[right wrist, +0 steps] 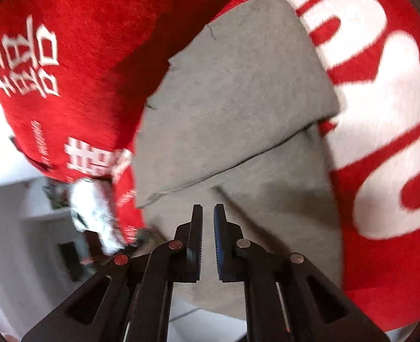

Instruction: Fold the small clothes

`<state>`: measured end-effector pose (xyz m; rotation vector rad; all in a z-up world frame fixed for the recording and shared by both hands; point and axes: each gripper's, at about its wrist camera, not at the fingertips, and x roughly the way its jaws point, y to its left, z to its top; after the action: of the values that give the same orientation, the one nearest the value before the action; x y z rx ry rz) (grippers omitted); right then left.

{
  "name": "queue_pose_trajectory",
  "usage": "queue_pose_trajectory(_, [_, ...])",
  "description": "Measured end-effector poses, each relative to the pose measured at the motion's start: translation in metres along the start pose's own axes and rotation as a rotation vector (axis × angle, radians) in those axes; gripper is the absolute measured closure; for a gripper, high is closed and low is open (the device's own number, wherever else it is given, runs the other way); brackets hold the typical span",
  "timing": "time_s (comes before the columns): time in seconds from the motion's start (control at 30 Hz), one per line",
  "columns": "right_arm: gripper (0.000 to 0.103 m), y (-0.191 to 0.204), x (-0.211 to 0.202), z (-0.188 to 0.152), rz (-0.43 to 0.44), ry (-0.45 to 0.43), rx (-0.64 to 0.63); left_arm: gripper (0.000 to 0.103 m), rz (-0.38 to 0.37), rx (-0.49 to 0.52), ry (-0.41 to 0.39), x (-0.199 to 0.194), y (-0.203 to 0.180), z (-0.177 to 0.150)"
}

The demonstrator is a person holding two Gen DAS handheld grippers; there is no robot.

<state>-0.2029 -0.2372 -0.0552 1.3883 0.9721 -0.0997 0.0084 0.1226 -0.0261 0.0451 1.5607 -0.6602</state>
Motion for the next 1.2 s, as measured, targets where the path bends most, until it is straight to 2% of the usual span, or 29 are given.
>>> queue_pose_trajectory(0.07, [0.087, -0.007, -0.004, -0.001, -0.055, 0.029, -0.037, 0.088, 0.020, 0.018, 0.023, 0.000, -0.008, 0.003])
queue_pose_trajectory(0.1, [0.079, -0.005, 0.000, -0.002, -0.073, 0.052, -0.051, 0.088, 0.031, 0.024, 0.035, -0.001, -0.010, 0.003])
queue_pose_trajectory(0.13, [0.049, -0.005, 0.002, -0.004, -0.083, 0.063, -0.061, 0.088, 0.041, 0.027, 0.046, -0.001, -0.011, 0.002])
queue_pose_trajectory(0.17, [0.024, -0.004, 0.005, -0.006, -0.105, 0.074, -0.083, 0.088, 0.049, 0.027, 0.058, -0.005, -0.009, 0.000])
queue_pose_trajectory(0.3, [0.023, 0.007, 0.021, -0.016, -0.198, 0.129, -0.217, 0.088, 0.077, -0.004, 0.086, -0.012, 0.001, -0.004])
queue_pose_trajectory(0.43, [0.028, 0.019, 0.049, -0.026, -0.349, 0.177, -0.352, 0.088, 0.086, -0.028, 0.098, -0.004, 0.004, -0.006])
queue_pose_trajectory(0.53, [0.096, 0.039, 0.060, -0.035, -0.452, 0.195, -0.509, 0.088, 0.079, -0.036, 0.095, 0.000, 0.003, -0.008])
queue_pose_trajectory(0.67, [0.096, 0.062, 0.047, -0.045, -0.463, 0.157, -0.611, 0.088, 0.037, -0.048, 0.100, 0.001, 0.003, -0.005])
queue_pose_trajectory(0.83, [0.096, 0.102, -0.005, -0.024, -0.425, -0.034, -0.600, 0.088, -0.052, -0.075, 0.101, -0.010, 0.004, 0.009])
queue_pose_trajectory(1.0, [0.097, 0.131, -0.024, 0.035, -0.454, -0.193, -0.590, 0.088, -0.100, -0.048, 0.039, -0.030, -0.006, 0.054])
queue_pose_trajectory(1.1, [0.097, 0.130, -0.014, 0.070, -0.480, -0.232, -0.557, 0.088, -0.107, -0.031, -0.016, -0.030, -0.009, 0.095])
queue_pose_trajectory(1.2, [0.097, 0.106, 0.013, 0.113, -0.513, -0.219, -0.470, 0.088, -0.094, -0.037, -0.029, -0.007, -0.010, 0.136])
